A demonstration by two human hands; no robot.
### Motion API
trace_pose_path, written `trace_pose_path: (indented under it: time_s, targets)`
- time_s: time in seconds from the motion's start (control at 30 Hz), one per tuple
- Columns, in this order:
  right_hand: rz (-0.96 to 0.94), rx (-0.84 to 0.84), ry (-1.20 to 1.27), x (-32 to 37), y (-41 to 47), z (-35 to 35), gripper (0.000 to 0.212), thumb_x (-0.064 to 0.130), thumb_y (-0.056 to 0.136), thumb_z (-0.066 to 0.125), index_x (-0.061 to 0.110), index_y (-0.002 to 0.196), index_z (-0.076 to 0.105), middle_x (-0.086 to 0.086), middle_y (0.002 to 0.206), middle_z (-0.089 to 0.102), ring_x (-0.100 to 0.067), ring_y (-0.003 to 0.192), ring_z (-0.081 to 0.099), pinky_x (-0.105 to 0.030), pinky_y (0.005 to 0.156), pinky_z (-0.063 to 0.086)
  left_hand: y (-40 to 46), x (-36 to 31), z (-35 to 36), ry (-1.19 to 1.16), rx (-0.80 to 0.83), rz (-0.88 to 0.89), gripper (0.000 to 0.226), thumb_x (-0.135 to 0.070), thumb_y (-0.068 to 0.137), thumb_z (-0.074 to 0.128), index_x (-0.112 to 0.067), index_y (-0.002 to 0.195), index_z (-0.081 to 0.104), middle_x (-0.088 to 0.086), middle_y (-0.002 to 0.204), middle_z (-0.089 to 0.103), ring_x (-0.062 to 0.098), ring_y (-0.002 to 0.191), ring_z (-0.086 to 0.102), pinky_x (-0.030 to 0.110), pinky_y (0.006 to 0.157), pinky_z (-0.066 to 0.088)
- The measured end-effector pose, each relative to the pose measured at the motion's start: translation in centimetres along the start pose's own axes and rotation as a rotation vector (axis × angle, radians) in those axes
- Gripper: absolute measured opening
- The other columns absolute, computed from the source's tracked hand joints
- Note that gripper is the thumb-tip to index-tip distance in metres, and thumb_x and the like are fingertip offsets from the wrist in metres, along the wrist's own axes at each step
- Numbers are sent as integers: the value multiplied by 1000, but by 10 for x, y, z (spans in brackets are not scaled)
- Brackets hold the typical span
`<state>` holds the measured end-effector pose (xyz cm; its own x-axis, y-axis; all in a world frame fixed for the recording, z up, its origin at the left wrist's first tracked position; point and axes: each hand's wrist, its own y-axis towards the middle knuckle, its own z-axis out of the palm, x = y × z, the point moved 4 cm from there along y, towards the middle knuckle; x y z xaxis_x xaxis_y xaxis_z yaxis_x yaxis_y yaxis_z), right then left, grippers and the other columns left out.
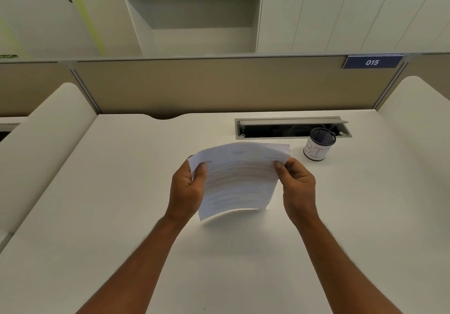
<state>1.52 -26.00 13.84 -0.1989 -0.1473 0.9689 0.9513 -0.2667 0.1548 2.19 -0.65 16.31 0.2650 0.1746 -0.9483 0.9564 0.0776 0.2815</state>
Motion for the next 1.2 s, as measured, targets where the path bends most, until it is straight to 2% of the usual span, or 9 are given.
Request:
trace_pose_path:
  time_s: [0.13, 0.27, 0.43, 0.6, 0.8, 0.9, 1.0, 1.13, 1.2]
  targets:
    - [75, 20, -17, -19, -8, -1, 17, 15, 98, 62, 24, 103, 76, -1, 104, 78, -15, 96, 71, -23, 81, 56, -10, 22, 2, 19, 4, -80, 24, -16, 103, 52, -33, 116, 63, -14, 108, 72, -5, 97, 67, 11, 79, 52]
    - [90, 14, -32, -21, -11, -1, 18, 18, 98, 60, 26, 103, 76, 2, 104, 78, -10, 94, 71, -19, 78, 56, -10, 29, 3, 8, -24, -98, 25, -28, 98, 52, -23, 119, 65, -12, 106, 72, -3, 95, 68, 11, 77, 52]
    - [92, 9, -42, -22, -13, 1, 23, 17, 100, 59, 32, 101, 76, 4, 102, 77, -6, 90, 71, -17, 74, 56, -8, 34, 8, 8, -22, -121, 20, -17, 104, 52, -18, 120, 64, -9, 104, 72, -3, 91, 67, 13, 73, 53]
    - [77, 17, -85, -24, -15, 2, 23, 20, 100, 59, 36, 105, 75, 7, 105, 77, -7, 93, 71, -18, 75, 56, -7, 34, 7, 21, -28, -117, 21, -17, 105, 51, -16, 121, 64, -8, 102, 71, -3, 89, 68, 13, 71, 54]
    - [78, 10, -133, -21, -16, 1, 25, 13, 99, 61, 33, 101, 77, 7, 101, 78, -5, 89, 72, -16, 75, 55, -5, 29, 4, 24, -77, -118, 19, -15, 104, 54, -27, 111, 67, -15, 95, 74, -4, 87, 69, 12, 69, 54]
    - [83, 24, -173, -18, -17, -1, 24, 14, 98, 62, 32, 100, 77, 6, 100, 79, -9, 89, 73, -23, 76, 59, -2, 25, -1, 29, -146, -122, 22, -19, 101, 59, -39, 101, 65, -21, 91, 76, 2, 84, 72, 15, 63, 55]
    - [125, 44, -197, -20, -21, -2, 21, 19, 99, 61, 33, 101, 76, 5, 101, 79, -18, 89, 75, -31, 74, 62, -3, 29, -4, 27, -220, -168, 22, -27, 100, 62, -43, 113, 60, -15, 91, 77, 7, 83, 74, 17, 56, 57]
    - [191, 19, -149, -24, -30, -2, 20, 23, 100, 59, 32, 99, 77, 3, 99, 79, -20, 85, 77, -29, 69, 61, -6, 31, -5, 23, -275, -198, 43, -27, 98, 64, -44, 136, 54, -9, 95, 76, 1, 78, 73, 15, 55, 56]
    - [214, 8, -150, -26, -31, -1, 19, 26, 101, 59, 30, 100, 77, 2, 99, 79, -20, 86, 76, -32, 71, 62, -7, 29, -5, 11, -274, -193, 49, -25, 99, 63, -58, 133, 52, -10, 95, 75, -1, 75, 71, 13, 53, 53]
